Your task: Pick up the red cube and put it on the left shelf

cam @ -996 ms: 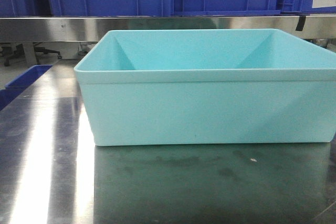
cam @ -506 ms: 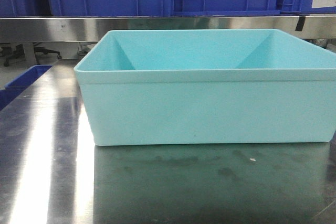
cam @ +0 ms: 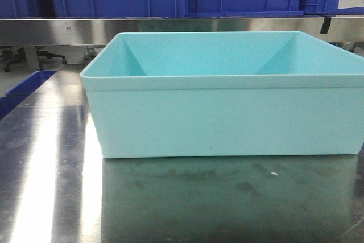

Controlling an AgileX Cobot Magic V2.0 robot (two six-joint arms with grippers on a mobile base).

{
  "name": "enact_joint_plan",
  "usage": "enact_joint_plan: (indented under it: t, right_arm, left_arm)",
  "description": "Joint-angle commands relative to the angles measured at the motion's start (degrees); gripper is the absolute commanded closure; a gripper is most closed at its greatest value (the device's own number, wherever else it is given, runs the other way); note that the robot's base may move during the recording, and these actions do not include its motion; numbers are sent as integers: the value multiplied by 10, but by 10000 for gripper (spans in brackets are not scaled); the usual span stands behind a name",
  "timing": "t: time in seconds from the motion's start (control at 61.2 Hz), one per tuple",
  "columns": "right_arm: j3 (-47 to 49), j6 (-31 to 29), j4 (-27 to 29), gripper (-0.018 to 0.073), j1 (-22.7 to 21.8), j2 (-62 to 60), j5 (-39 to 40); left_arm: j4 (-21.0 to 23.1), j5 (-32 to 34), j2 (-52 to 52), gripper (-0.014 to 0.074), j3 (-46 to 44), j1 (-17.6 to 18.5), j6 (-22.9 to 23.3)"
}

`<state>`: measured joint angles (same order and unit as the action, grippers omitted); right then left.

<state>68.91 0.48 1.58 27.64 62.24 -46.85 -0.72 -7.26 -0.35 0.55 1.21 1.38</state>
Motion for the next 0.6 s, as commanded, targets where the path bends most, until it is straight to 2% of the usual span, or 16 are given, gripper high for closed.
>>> enact_joint_plan:
  t: [0.0,0.147,0.31,0.588]
  right_arm:
    - [41,-5,1,325,13,45,27]
    - [70,-5,1,160,12,121,16]
    - [92,6,1,45,-10,187,-16]
    - [97,5,1,35,-48,273,-26]
  left_arm:
    - [4,50,-8,495,13,3,0]
    - [4,50,-8,495,13,3,0]
    - [4,50,-8,495,13,3,0]
    - [4,50,-8,495,13,3,0]
